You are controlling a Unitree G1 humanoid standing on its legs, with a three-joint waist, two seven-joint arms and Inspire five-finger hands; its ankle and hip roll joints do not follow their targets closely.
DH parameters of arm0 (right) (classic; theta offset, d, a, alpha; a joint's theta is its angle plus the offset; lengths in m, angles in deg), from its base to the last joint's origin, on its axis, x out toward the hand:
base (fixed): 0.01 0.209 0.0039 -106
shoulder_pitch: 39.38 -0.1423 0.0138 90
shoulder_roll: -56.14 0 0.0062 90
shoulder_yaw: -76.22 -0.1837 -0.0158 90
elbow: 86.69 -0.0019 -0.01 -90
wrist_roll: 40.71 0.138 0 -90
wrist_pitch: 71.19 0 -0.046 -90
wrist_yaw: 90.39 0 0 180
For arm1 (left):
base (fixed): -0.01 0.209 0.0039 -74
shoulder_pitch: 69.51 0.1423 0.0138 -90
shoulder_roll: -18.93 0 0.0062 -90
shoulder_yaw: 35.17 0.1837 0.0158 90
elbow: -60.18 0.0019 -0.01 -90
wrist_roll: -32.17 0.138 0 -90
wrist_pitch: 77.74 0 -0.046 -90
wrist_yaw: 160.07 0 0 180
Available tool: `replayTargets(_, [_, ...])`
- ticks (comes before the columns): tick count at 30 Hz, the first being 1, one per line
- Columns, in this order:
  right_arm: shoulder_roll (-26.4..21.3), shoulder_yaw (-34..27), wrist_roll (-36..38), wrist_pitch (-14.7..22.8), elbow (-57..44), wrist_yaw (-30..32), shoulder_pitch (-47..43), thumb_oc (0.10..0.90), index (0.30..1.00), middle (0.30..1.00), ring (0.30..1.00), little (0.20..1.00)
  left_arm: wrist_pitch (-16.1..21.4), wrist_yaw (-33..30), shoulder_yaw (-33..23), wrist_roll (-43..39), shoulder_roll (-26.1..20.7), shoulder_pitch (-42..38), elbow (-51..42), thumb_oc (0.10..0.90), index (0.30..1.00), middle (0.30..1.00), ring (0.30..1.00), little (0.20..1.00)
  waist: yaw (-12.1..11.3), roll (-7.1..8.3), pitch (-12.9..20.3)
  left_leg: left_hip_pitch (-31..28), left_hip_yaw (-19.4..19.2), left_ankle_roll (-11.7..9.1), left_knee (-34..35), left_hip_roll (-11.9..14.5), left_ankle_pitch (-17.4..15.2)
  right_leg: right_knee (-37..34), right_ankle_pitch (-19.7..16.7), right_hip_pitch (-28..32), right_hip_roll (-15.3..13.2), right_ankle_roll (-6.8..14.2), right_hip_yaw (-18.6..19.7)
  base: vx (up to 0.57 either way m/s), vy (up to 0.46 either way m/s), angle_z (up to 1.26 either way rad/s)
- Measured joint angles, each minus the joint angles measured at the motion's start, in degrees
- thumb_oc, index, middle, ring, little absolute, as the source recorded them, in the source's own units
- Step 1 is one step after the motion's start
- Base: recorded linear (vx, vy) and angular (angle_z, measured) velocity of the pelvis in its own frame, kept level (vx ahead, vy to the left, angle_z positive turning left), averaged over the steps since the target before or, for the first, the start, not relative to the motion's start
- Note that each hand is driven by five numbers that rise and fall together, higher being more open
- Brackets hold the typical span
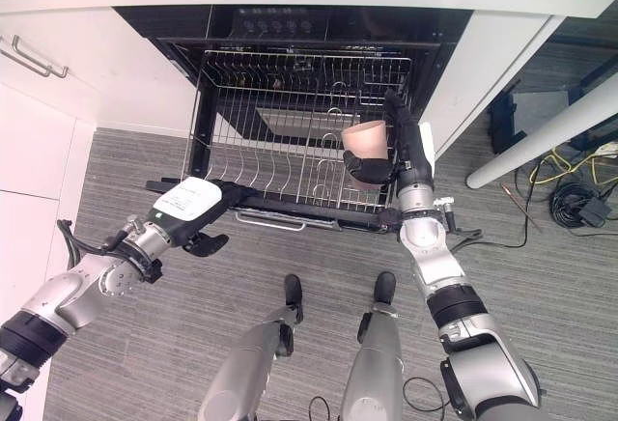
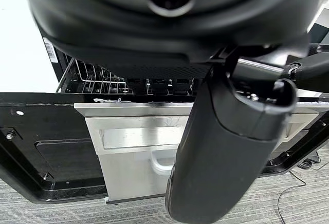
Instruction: Place the dishes in the dishwasher.
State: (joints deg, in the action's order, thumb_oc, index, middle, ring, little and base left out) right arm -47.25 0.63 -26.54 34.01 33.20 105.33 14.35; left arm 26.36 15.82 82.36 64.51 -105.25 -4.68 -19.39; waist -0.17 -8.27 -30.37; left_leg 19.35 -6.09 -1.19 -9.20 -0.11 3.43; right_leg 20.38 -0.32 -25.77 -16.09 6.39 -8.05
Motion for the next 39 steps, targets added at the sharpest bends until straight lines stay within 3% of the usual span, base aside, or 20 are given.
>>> replayTargets(6, [0.69, -0.58, -0.65, 2.11, -1.17, 2.00, 0.09, 0.800, 0.900, 0.900, 0.900, 0.900, -0.31, -0.01, -0.91, -0.02, 0.00, 0.05, -0.26, 0.800, 0.900, 0.900, 0.900, 0.900, 0.02, -0.02, 0.01, -0.02, -0.16, 0.03, 0.30, -0.02, 0.06, 0.00, 0.00, -0.22, 0.02, 0.00, 0.10, 0.00, 0.000, 0.00])
replayTargets(18, [2.15, -1.07, -2.44, 2.47, -5.39, 4.47, 0.65, 0.800, 0.900, 0.900, 0.900, 0.900, -0.42, -0.02, -0.92, -0.01, 0.07, 1.98, -0.71, 0.800, 0.900, 0.900, 0.900, 0.900, 0.09, -0.01, 0.03, -0.47, -1.29, 0.09, 0.37, -0.06, 0.14, 0.56, -0.08, -0.77, 0.03, -0.02, 1.32, 0.00, 0.009, -0.04])
replayTargets(22, [2.13, -1.90, -2.78, 4.82, -8.68, 5.41, 2.02, 0.800, 0.900, 0.900, 0.900, 0.900, -0.45, -0.04, -1.19, -0.04, 0.13, 2.62, -1.72, 0.800, 0.900, 0.900, 0.900, 0.900, 0.11, 0.08, 0.07, -0.58, -1.32, 0.10, 0.34, -0.04, 0.27, 0.65, -0.16, -0.70, 0.04, -0.12, 1.35, 0.00, 0.000, 0.00])
replayTargets(27, [3.10, -2.10, -2.77, 9.44, -17.07, 3.61, 6.45, 0.800, 0.900, 0.900, 0.900, 0.900, -1.56, -0.30, -5.01, -0.04, 4.44, 6.33, -2.13, 0.800, 0.900, 0.900, 0.900, 0.900, 0.18, 0.09, 0.08, -1.71, -1.28, 0.09, 0.51, 0.09, 0.26, 0.68, -0.17, 0.40, 0.44, -0.17, 1.34, 0.02, -0.034, 0.00])
replayTargets(28, [4.12, -2.35, -2.82, 10.50, -22.64, 2.63, 9.59, 0.800, 0.900, 0.900, 0.900, 0.900, -1.60, -1.34, -6.39, 0.05, 5.74, 8.40, -2.40, 0.800, 0.900, 0.900, 0.900, 0.900, 0.27, 0.09, 0.09, -2.70, -1.28, 0.06, 0.79, 0.16, 0.22, 0.50, -0.06, 1.31, 0.58, -0.16, 1.35, 0.03, -0.033, -0.02])
replayTargets(31, [4.64, -2.17, -3.43, 15.83, -29.30, 0.32, 14.27, 0.800, 0.900, 0.900, 0.900, 0.900, -2.04, -3.81, -7.55, 0.06, 6.78, 11.59, -2.54, 0.800, 0.900, 0.900, 0.900, 0.900, 0.68, 0.09, 0.09, -4.96, -1.26, -0.01, 1.40, 0.31, 0.14, -0.17, 0.05, 3.63, 0.75, -0.04, 1.32, 0.06, -0.065, -0.01])
replayTargets(35, [4.28, -5.33, -1.19, 17.06, -38.41, -5.01, 20.52, 0.800, 0.900, 0.900, 0.900, 0.900, -2.80, -7.46, -14.22, 0.00, 9.96, 18.92, -4.39, 0.800, 0.900, 0.900, 0.900, 0.900, 1.45, -0.02, 0.24, -10.57, -0.86, -0.95, 2.14, 0.89, -1.27, -0.53, 1.29, 9.16, 0.90, 0.40, 1.17, 0.08, -0.160, 0.00])
replayTargets(39, [4.06, -6.86, 0.73, 17.21, -38.73, -6.76, 20.71, 0.800, 0.900, 0.900, 0.900, 0.900, -2.74, -10.71, -18.26, -0.21, 12.53, 21.33, -5.16, 0.800, 0.900, 0.900, 0.900, 0.900, 1.30, -0.34, 3.85, -10.52, -0.58, -1.24, 0.83, 1.96, -2.55, 1.49, 3.17, 9.09, 1.33, -0.40, 0.31, 0.06, -0.154, 0.03])
